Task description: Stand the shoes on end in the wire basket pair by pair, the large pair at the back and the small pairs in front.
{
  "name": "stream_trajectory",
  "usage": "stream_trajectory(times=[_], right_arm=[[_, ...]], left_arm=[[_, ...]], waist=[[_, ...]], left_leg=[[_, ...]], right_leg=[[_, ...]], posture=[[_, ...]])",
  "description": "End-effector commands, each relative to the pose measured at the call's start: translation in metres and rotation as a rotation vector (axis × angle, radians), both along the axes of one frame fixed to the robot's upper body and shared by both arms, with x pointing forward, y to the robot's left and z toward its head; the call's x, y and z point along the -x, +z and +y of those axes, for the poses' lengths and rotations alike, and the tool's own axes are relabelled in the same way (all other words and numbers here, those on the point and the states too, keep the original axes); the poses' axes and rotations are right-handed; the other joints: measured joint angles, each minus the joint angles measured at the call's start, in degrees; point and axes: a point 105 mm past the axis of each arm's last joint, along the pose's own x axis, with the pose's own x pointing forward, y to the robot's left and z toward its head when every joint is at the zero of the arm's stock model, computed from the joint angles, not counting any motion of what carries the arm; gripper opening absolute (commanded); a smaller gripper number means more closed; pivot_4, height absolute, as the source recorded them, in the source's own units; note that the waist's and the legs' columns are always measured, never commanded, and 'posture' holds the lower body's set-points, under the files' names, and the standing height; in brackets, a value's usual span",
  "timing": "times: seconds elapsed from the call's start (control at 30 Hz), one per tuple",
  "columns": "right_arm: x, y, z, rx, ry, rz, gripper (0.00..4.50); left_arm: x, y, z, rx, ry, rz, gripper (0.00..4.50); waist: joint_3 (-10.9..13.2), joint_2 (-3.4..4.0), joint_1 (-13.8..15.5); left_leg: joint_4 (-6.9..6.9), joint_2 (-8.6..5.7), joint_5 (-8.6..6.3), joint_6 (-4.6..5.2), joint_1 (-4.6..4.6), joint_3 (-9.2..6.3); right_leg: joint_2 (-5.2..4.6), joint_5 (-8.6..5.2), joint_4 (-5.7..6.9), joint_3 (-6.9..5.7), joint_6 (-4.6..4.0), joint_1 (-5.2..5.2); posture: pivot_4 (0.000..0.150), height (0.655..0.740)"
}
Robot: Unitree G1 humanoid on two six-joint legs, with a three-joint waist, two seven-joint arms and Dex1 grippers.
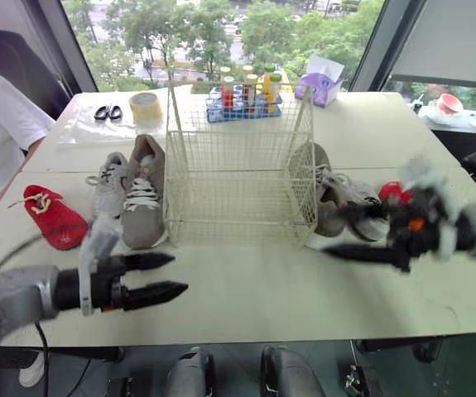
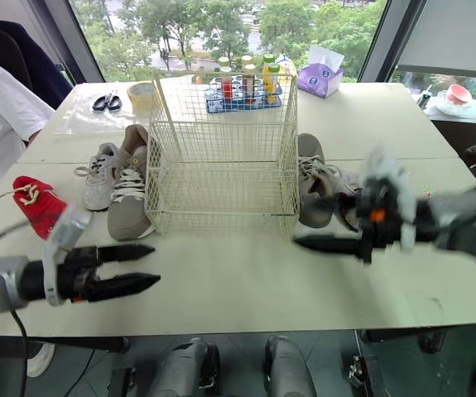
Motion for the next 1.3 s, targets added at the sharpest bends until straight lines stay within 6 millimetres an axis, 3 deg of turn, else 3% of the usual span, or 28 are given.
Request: stream_trajectory(times=[0.03,0.13,0.23,0.43,0.53,0.77,1.0,1.3], right_arm=[[-0.010,-0.003,0.011,0.141,0.085,-0.041,4.41],[-0.030,-0.014,0.027,0.222,0.153,-0.064,4.41],[-0.048,-0.041,0.032,0.353,0.219,-0.047,4.41],[-0.067,-0.064,0.036,0.485,0.289,-0.029,4.41],[-0.073,-0.072,0.038,0.530,0.297,-0.029,3.59],[-0.069,-0.073,0.040,0.570,0.291,-0.027,0.02],[-0.094,-0.067,0.051,0.591,0.155,-0.212,0.02],[-0.111,-0.063,0.053,0.566,0.073,-0.227,0.02]], left_arm=[[0.006,0.030,-0.005,-0.015,-0.084,-0.105,4.50],[0.007,0.041,-0.010,-0.035,-0.112,-0.161,4.50],[0.009,0.046,-0.014,-0.053,-0.105,-0.205,4.50],[0.012,0.038,-0.023,-0.028,-0.078,-0.205,4.50],[0.009,0.033,-0.025,-0.013,-0.045,-0.209,4.50],[0.007,0.031,-0.026,0.004,-0.027,-0.211,4.50],[0.000,0.028,-0.026,0.003,-0.019,-0.219,4.50],[-0.006,0.025,-0.026,-0.013,-0.027,-0.229,4.50]], waist=[[-0.07,-0.03,-0.11],[-0.07,-0.06,-0.68],[-0.05,-0.04,-0.79],[-0.05,-0.07,-0.65],[-0.06,-0.08,-0.51],[-0.06,-0.08,-0.14],[-0.08,-0.11,-0.89],[-0.08,-0.11,-1.30]], left_leg=[[-0.08,0.01,0.00,-0.01,0.00,0.00],[-0.03,0.01,-0.01,0.00,-0.04,0.16],[-0.01,-0.20,0.00,0.01,-0.05,0.20],[0.03,-0.24,0.10,-0.16,-0.04,0.17],[0.04,-0.24,0.18,-0.28,0.00,0.15],[0.06,-0.27,0.18,-0.29,0.00,0.14],[0.05,-0.25,0.37,-0.61,0.05,0.14],[0.06,-0.27,0.41,-0.65,0.13,0.07]], right_leg=[[0.00,-0.02,-0.04,0.00,0.02,0.01],[-0.01,-0.02,-0.05,0.07,0.09,-0.03],[-0.04,0.01,-0.02,0.13,0.14,-0.05],[-0.07,0.06,0.13,0.13,0.33,-0.05],[-0.06,0.08,0.20,0.13,0.35,-0.02],[-0.06,0.06,0.24,0.12,0.32,-0.02],[-0.02,0.09,0.35,0.12,0.34,-0.06],[-0.01,0.08,0.69,0.11,0.33,-0.07]], posture=[[0.150,0.7400],[0.150,0.7400],[0.150,0.7400],[0.150,0.7400],[0.150,0.7400],[0.150,0.7400],[0.150,0.7400],[0.150,0.7400]])
